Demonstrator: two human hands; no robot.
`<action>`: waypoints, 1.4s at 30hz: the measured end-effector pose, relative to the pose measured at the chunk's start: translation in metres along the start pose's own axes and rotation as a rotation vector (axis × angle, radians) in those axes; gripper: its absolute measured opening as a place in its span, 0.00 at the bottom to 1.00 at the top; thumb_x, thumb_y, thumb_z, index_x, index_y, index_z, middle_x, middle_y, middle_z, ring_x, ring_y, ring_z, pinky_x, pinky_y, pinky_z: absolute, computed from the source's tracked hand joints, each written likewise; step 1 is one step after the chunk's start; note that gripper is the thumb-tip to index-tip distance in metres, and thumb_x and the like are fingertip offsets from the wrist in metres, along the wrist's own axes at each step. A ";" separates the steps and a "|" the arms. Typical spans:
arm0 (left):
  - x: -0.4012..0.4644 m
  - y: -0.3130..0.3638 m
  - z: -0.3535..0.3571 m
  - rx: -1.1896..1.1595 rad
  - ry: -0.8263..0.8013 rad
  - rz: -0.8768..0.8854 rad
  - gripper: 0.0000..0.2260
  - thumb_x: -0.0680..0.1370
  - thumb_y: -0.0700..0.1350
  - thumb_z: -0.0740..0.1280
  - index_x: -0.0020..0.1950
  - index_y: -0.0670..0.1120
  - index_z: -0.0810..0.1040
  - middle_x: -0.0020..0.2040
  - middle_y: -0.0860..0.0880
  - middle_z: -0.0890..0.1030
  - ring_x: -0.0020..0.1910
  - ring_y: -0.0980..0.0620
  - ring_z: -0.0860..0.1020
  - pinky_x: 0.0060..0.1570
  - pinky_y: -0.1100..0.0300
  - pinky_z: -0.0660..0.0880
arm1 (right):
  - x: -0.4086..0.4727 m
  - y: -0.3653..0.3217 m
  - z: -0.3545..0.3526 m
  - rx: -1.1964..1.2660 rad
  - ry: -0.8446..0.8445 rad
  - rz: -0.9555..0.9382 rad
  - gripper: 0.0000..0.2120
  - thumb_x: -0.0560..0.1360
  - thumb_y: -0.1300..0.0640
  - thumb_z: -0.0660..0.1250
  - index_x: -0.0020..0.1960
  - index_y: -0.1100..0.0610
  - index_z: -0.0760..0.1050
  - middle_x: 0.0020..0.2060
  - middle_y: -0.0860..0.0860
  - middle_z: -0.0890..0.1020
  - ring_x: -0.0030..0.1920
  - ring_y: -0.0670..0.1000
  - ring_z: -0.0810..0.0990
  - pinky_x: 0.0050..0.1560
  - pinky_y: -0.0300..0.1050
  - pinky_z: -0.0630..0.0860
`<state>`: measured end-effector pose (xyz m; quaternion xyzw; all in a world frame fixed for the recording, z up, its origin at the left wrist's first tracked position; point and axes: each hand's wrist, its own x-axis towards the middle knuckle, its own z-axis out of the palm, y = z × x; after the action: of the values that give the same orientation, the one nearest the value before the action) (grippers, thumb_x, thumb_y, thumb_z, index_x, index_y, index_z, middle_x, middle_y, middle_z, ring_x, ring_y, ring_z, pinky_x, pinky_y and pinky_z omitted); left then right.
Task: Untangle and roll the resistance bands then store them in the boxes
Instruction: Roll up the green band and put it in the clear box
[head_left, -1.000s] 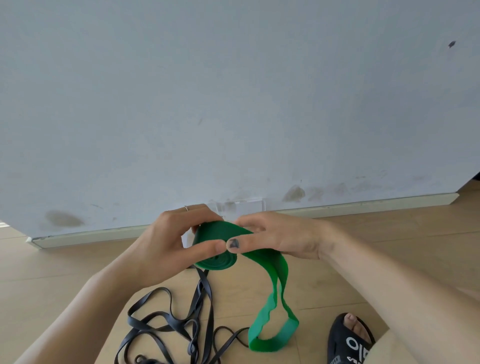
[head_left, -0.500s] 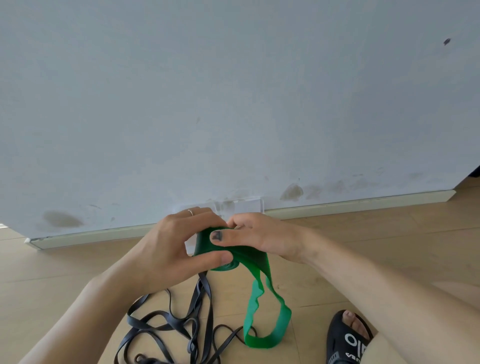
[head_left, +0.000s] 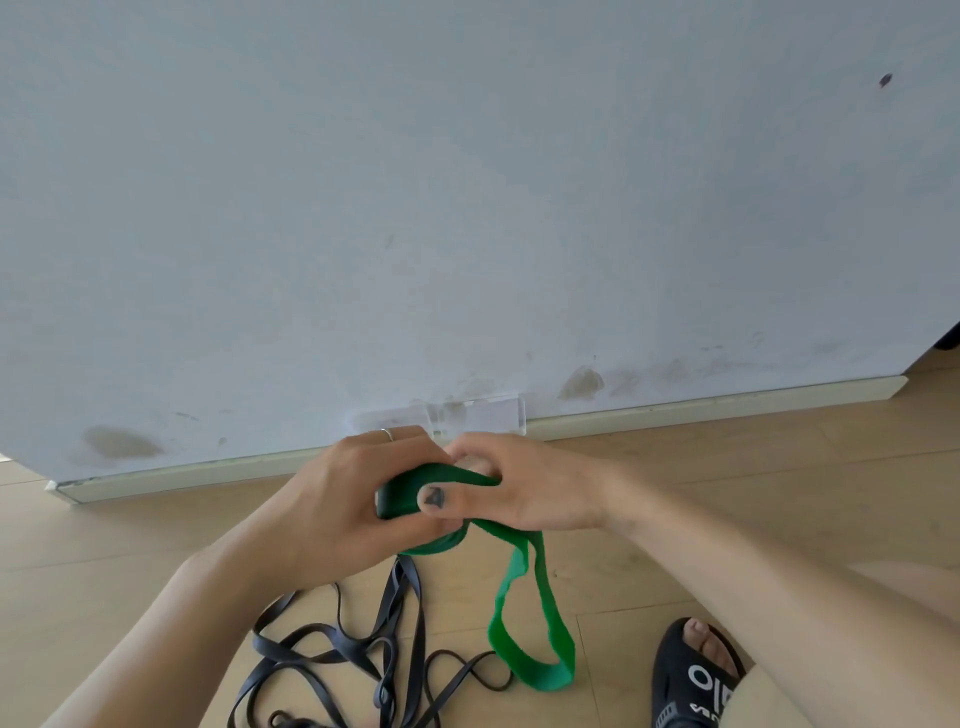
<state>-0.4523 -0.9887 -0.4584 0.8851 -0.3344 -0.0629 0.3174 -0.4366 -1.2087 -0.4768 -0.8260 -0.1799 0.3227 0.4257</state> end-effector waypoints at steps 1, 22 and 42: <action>-0.001 -0.005 -0.004 -0.003 -0.001 -0.024 0.08 0.76 0.59 0.69 0.53 0.58 0.80 0.45 0.58 0.80 0.44 0.53 0.78 0.42 0.60 0.74 | -0.005 0.000 -0.003 -0.047 0.027 -0.014 0.37 0.66 0.24 0.70 0.68 0.41 0.72 0.55 0.40 0.82 0.55 0.42 0.80 0.59 0.45 0.77; -0.001 -0.001 -0.009 -0.511 0.144 -0.149 0.16 0.74 0.60 0.72 0.53 0.51 0.83 0.44 0.47 0.84 0.43 0.48 0.82 0.42 0.60 0.77 | -0.009 -0.014 0.002 0.745 -0.168 -0.146 0.15 0.83 0.45 0.61 0.58 0.55 0.76 0.41 0.47 0.77 0.34 0.45 0.72 0.38 0.41 0.68; -0.009 -0.001 -0.009 -0.124 0.069 -0.022 0.08 0.77 0.57 0.69 0.55 0.59 0.79 0.50 0.55 0.80 0.50 0.50 0.78 0.49 0.60 0.74 | 0.004 -0.005 0.003 0.559 -0.122 -0.016 0.26 0.76 0.42 0.69 0.65 0.61 0.76 0.55 0.56 0.81 0.54 0.55 0.79 0.60 0.59 0.74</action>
<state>-0.4555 -0.9779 -0.4523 0.8691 -0.3088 -0.0564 0.3822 -0.4362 -1.2020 -0.4751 -0.6539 -0.1159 0.4056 0.6280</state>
